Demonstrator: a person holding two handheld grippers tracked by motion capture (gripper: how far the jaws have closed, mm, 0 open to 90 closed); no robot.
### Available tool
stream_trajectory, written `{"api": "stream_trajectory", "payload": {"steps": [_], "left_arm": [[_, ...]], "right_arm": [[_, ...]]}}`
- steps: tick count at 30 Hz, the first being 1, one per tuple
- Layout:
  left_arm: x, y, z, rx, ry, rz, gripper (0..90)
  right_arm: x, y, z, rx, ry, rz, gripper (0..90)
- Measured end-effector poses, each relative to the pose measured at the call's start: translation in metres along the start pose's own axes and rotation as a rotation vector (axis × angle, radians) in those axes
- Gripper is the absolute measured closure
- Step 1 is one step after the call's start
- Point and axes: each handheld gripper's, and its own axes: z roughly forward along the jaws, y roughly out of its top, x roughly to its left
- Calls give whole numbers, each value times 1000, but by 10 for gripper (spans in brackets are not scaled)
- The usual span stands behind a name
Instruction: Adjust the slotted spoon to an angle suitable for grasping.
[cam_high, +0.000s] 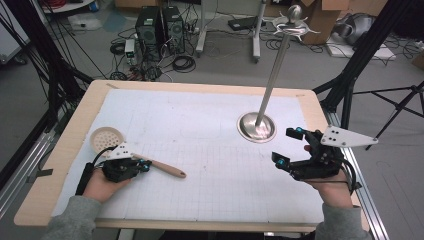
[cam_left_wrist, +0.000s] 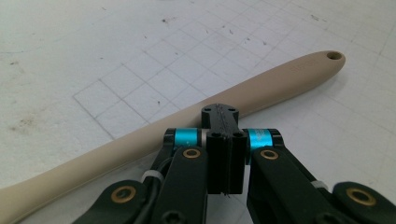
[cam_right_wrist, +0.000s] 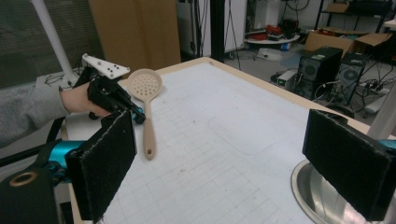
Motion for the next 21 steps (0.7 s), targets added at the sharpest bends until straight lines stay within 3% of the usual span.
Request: {"api": "stream_trajectory", "payload": {"steps": [2, 5, 8, 9, 13, 21], "left_arm": [[0, 0, 0, 1, 4, 2, 894], [2, 1, -7, -39, 25, 3, 894], [11, 4, -17, -75, 91, -9, 894], [18, 3, -22, -95, 124, -33, 894], [27, -1, -23, -82, 158, -51, 894], [37, 0, -12, -64, 194, -20, 894]], "right_arm": [[0, -1, -2, 5, -4, -3, 89], [0, -1, -3, 2, -5, 1, 89], [-1, -1, -1, 4, 1, -1, 88], [-1, -2, 1, 8, 4, 3, 88], [0, -4, 5, 23, 9, 2, 88], [5, -7, 2, 49, 5, -1, 88]]}}
